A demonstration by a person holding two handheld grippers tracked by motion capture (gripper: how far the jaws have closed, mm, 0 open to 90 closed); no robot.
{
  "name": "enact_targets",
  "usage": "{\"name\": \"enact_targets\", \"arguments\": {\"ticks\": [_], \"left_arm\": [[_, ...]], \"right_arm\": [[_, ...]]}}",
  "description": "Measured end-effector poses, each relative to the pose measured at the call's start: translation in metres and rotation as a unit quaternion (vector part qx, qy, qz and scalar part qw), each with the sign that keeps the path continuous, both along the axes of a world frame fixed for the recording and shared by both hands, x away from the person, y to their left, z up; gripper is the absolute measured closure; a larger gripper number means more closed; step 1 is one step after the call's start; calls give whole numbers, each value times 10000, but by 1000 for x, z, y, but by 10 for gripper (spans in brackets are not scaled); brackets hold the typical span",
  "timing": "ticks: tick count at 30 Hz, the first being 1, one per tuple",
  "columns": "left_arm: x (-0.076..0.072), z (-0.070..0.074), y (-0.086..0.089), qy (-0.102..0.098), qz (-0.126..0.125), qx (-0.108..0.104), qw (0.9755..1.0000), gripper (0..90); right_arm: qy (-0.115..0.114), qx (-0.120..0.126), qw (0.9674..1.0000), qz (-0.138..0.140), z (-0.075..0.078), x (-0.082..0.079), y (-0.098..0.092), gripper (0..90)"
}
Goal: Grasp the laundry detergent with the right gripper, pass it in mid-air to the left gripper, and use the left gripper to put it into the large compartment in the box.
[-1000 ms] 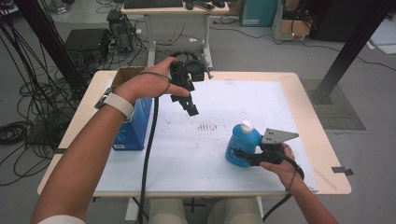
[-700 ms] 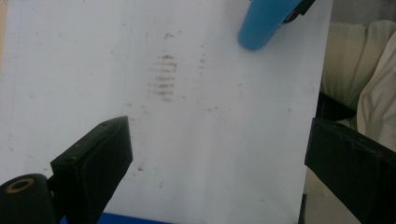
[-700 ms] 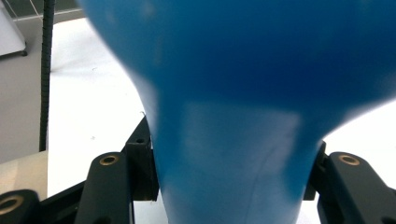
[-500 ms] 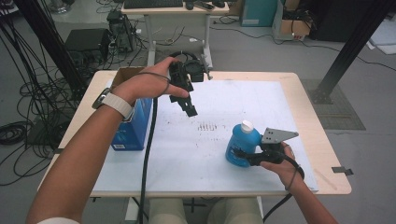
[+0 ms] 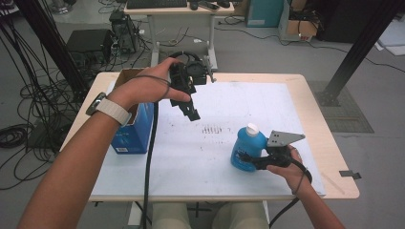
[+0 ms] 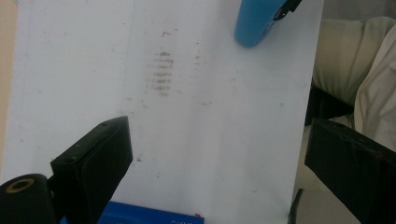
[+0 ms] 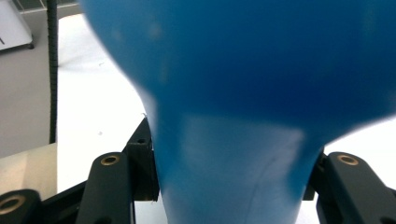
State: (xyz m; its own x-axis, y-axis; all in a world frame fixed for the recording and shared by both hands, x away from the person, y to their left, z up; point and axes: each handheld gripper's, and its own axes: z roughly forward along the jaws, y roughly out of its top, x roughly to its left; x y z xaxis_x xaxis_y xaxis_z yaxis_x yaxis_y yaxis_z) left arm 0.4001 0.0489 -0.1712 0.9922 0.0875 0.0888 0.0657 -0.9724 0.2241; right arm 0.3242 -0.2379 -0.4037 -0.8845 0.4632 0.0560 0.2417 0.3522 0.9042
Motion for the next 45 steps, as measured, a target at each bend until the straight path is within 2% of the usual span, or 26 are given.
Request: {"name": "enact_targets", "arguments": {"ticks": [4,6,11,12,15,21,25,31,39,45], "left_arm": [[-5,3,-1,-39,-6,-9,10000,78],[-6,4,-2,-53,-13,-6,10000,78],[-13,8,-3,-55,-65,46,10000,77],[-16,11,-3,-62,-100,27,9999,77],[-20,14,-3,-46,-107,49,9999,76],[-27,21,-5,-31,-151,47,9999,74],[-33,27,-6,-32,-182,67,9998,74],[-43,36,-12,19,-306,-30,9995,72],[-52,43,-20,136,-404,17,9991,67],[-57,44,-24,247,-429,66,9988,64]], "right_arm": [[-45,3,9999,95,7,-1,1,432],[16,22,9999,110,9,-1,1,432],[-15,50,9997,255,24,-1,0,431],[91,109,9994,314,31,-1,-1,431],[109,166,9989,435,39,1,-2,431],[126,73,9979,630,57,2,-2,431],[103,177,9967,791,73,3,0,431],[1,147,9947,1022,91,2,5,432],[-145,80,9917,1275,106,1,13,432],[-135,48,9893,1454,113,1,19,431]]}}
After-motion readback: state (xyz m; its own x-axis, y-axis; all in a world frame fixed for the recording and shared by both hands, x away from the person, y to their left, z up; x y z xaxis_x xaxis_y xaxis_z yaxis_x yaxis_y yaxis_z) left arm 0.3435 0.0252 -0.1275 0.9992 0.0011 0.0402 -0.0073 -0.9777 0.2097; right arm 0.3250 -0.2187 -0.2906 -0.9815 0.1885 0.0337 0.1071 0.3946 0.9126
